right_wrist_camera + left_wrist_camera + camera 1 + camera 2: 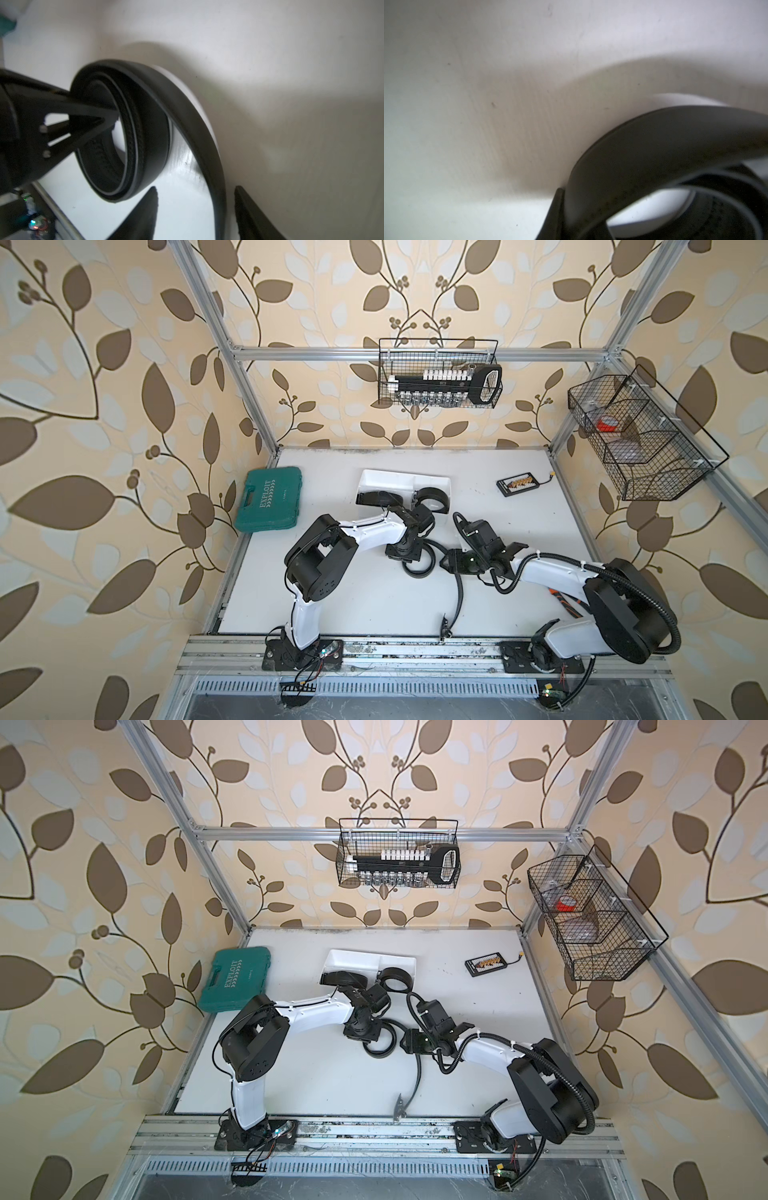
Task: Place the belts into the storage roll
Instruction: Roll the belt at the center of the board.
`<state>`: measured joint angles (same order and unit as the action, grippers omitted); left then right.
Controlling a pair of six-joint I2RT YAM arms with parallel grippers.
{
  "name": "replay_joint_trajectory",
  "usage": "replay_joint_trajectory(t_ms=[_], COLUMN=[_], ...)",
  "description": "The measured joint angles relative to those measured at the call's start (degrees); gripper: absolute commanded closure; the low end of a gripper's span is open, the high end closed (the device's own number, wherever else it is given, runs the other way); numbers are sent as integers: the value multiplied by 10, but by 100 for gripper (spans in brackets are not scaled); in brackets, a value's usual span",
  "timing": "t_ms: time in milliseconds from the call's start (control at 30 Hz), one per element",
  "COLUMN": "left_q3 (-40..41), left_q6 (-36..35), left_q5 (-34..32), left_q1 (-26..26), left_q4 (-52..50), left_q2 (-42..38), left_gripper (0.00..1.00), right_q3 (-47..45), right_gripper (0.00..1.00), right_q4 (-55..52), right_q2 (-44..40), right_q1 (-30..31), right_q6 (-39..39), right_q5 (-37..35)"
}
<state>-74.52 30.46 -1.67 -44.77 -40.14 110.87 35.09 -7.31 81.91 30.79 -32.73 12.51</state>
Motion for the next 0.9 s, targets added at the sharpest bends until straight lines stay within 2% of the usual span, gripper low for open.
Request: replay_joint_trajectory(t_ms=[67, 133, 367, 600, 900], left_q3=[-1, -5, -18, -28, -32], left_q6=[0, 0, 1, 13, 59], left_q5=[0, 0, 0, 1, 3], left_q1=[-3, -3, -7, -7, -6], left_q4=[-3, -5, -17, -27, -32], left_q2=[1, 3, 12, 19, 22], left_gripper=[100, 100, 100, 100, 100], right_q3=[13, 41, 119, 92, 74], right_gripper=[6, 3, 4, 19, 39], right_q4=[-3, -4, 15, 28, 20], right_q2=[4, 21, 111, 109, 85], right_q1=[-5, -9, -14, -11, 53], right_q6=[12, 29, 76, 53, -42], right_q5=[1, 4, 41, 61, 3])
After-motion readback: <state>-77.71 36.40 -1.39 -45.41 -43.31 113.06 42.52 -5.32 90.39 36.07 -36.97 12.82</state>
